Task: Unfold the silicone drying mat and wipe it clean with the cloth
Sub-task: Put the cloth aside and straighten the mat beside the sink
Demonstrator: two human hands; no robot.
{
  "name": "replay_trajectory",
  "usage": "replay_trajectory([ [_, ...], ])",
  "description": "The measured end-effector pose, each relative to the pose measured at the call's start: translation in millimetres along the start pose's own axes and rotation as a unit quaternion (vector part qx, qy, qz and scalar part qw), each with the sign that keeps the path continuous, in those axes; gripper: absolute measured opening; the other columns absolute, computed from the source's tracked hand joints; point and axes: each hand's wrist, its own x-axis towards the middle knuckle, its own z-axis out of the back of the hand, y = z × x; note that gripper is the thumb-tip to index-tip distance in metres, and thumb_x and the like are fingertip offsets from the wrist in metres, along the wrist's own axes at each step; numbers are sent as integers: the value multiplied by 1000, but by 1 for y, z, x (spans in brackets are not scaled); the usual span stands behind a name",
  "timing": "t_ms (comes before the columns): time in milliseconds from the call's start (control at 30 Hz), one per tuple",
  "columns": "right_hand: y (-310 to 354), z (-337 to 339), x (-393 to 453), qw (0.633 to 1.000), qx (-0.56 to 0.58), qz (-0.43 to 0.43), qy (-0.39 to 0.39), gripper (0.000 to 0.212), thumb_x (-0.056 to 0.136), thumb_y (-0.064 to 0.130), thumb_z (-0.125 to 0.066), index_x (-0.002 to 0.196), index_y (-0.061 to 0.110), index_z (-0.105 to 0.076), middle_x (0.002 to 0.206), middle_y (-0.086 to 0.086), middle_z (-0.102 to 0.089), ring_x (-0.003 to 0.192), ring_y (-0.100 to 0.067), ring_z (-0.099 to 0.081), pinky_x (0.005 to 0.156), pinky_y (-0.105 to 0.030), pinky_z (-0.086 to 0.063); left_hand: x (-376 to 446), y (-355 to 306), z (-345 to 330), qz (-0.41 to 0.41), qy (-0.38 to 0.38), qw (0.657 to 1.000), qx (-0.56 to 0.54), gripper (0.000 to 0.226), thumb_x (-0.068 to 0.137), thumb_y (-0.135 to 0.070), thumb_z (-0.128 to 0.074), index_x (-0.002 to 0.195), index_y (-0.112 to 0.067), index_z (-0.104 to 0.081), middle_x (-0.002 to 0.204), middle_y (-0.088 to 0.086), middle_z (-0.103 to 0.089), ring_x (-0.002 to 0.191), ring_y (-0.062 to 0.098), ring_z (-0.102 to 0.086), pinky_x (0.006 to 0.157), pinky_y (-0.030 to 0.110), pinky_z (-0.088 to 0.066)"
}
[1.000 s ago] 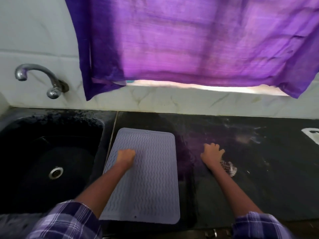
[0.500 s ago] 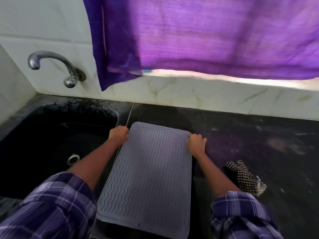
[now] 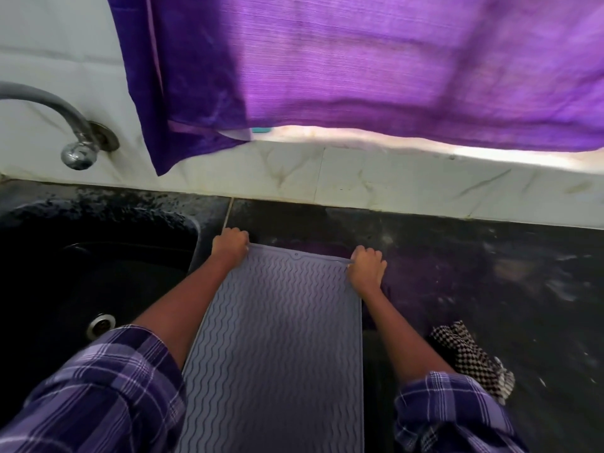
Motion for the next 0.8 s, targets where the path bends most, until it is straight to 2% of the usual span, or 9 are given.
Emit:
replay_trajectory([
  [67,0,1,1,1000,5,5,-4,18,92,16,-56,109,13,-60,117,-10,-64,115,-27,-52,93,-36,-40,4,0,-2,7,-18,1000,-1,31,99,-19,-47,129,-13,-51,132,9,-51,127,26,-45,96,38,-44],
  [167,-1,0,-4,999,14,16,-29,14,91,14,-56,103,14,-63,111,-8,-66,110,-26,-54,90,-35,-40,6,0,0,4,-3,1000,6,32,98,-20,-51,129,-13,-53,133,10,-51,127,26,-45,98,38,-43],
  [367,-2,8,-14,993,57,27,-102,9,89,15,-58,94,16,-66,104,-9,-64,105,-27,-53,88,-39,-40,-2,5,27,-34,0,999,3,19,91,-19,-62,109,-19,-67,121,4,-64,120,24,-54,101,39,-39],
  [533,11,36,-10,985,109,16,-132,8,87,13,-60,91,14,-67,103,-10,-65,106,-29,-52,89,-42,-38,-16,24,56,-12,-44,997,-68,16,84,-21,-71,100,-19,-70,111,1,-69,109,18,-62,90,30,-45],
  [667,30,59,-4,984,102,40,-142,8,86,13,-62,90,15,-68,101,-9,-66,105,-27,-53,88,-41,-37,-27,39,70,7,-55,995,-84,17,83,-24,-72,99,-20,-70,108,0,-70,107,18,-63,88,29,-46],
  [800,36,65,1,984,104,23,-144,9,86,12,-62,91,14,-69,102,-9,-67,106,-27,-53,90,-41,-37,-28,41,80,1,-84,991,-107,17,82,-21,-72,99,-20,-72,106,-1,-72,107,17,-63,86,28,-45],
])
